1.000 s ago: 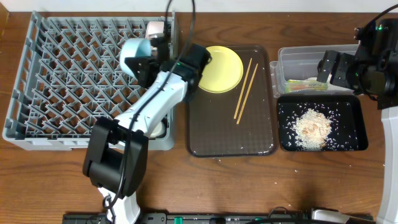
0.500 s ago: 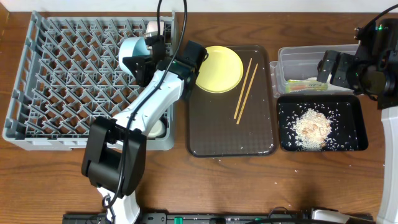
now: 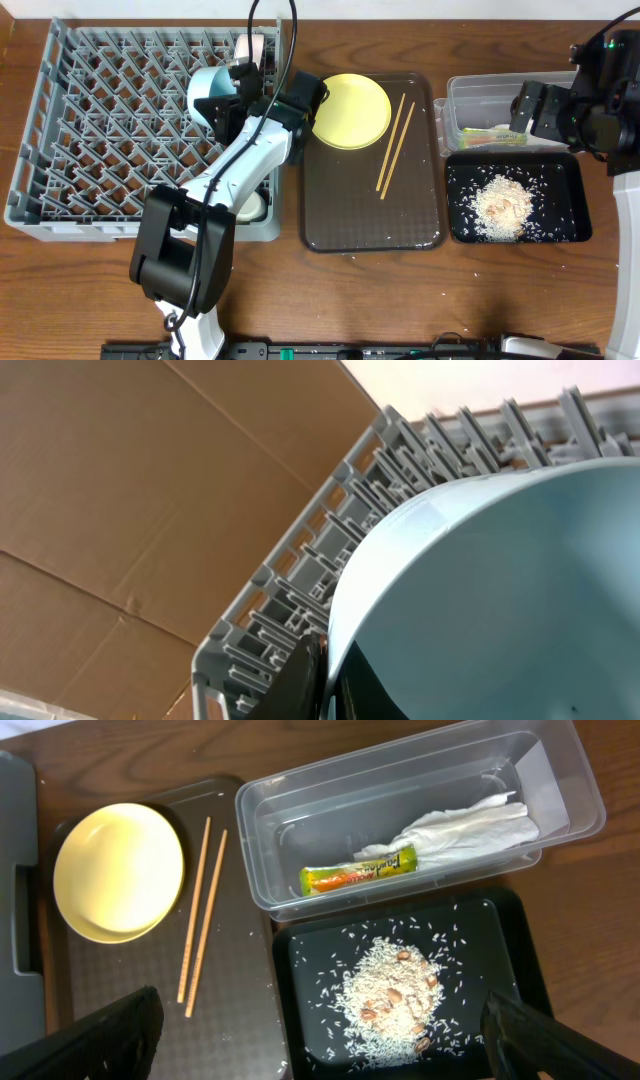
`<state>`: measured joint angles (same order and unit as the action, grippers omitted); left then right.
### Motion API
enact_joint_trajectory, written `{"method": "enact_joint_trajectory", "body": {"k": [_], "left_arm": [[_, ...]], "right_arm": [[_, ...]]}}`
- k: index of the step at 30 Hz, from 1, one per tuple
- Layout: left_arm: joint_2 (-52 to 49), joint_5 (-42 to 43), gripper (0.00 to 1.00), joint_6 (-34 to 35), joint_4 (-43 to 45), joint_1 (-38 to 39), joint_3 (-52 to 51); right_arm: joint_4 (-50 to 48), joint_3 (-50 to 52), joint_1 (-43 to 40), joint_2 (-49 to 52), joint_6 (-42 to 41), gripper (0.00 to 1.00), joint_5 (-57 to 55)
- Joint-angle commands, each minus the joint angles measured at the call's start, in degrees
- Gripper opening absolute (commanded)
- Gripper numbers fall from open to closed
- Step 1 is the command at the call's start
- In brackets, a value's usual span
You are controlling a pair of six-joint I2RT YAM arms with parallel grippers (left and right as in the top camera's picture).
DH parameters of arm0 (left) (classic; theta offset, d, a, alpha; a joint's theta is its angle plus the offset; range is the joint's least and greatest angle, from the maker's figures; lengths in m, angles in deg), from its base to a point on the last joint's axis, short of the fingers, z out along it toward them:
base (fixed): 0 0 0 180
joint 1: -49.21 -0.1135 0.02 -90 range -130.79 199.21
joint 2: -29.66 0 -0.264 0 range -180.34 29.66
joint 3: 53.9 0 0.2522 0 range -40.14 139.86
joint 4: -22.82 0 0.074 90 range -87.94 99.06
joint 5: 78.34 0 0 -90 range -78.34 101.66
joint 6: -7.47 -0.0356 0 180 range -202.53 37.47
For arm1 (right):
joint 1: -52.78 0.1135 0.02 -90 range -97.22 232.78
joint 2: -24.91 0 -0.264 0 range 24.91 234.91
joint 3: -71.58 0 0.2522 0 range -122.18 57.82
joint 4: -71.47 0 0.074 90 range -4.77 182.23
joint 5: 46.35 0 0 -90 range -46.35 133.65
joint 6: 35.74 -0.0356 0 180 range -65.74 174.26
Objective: Sort waste into correct bins and load items into the dishwasher
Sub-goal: 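Carry the light-blue bowl left and place it in the rack, then move the left gripper to the yellow plate and grasp its edge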
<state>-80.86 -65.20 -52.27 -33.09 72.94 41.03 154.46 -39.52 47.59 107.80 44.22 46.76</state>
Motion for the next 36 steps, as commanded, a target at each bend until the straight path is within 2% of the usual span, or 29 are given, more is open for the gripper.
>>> {"method": "enact_joint_trajectory", "body": {"k": [1, 6, 11, 18, 29, 33, 35, 36], "left_arm": [[-0.7, 0.4, 0.07, 1.8, 0.4, -0.1, -1.0], [-0.7, 1.0, 0.07, 1.7, 2.0, -0.1, -1.2], [-0.7, 5.2, 0.07, 1.8, 2.2, -0.1, -1.6], [-0.7, 5.5, 0.08, 1.8, 2.4, 0.2, -3.8], [-0.7, 8.0, 0.08, 1.7, 0.4, 4.8, -4.0], [-0.7, 11.8, 0.17, 1.7, -1.7, 5.0, -4.0], [-0.7, 12.0, 0.36, 1.7, -2.1, 5.0, -4.0], [-0.7, 12.0, 0.4, 1.6, -2.1, 5.0, -4.0]], "right_arm": [[0.0, 0.0, 0.0, 0.0, 0.0, 0.99, -0.3], [0.0, 0.0, 0.0, 0.0, 0.0, 0.99, -0.3], [0.0, 0.0, 0.0, 0.0, 0.0, 0.99, -0.3], [0.0, 0.0, 0.0, 0.0, 0.0, 0.99, -0.3], [0.0, 0.0, 0.0, 0.0, 0.0, 0.99, -0.3], [0.0, 0.0, 0.0, 0.0, 0.0, 0.99, -0.3], [0.0, 0.0, 0.0, 0.0, 0.0, 0.99, -0.3], [0.0, 0.0, 0.0, 0.0, 0.0, 0.99, -0.3]]}}
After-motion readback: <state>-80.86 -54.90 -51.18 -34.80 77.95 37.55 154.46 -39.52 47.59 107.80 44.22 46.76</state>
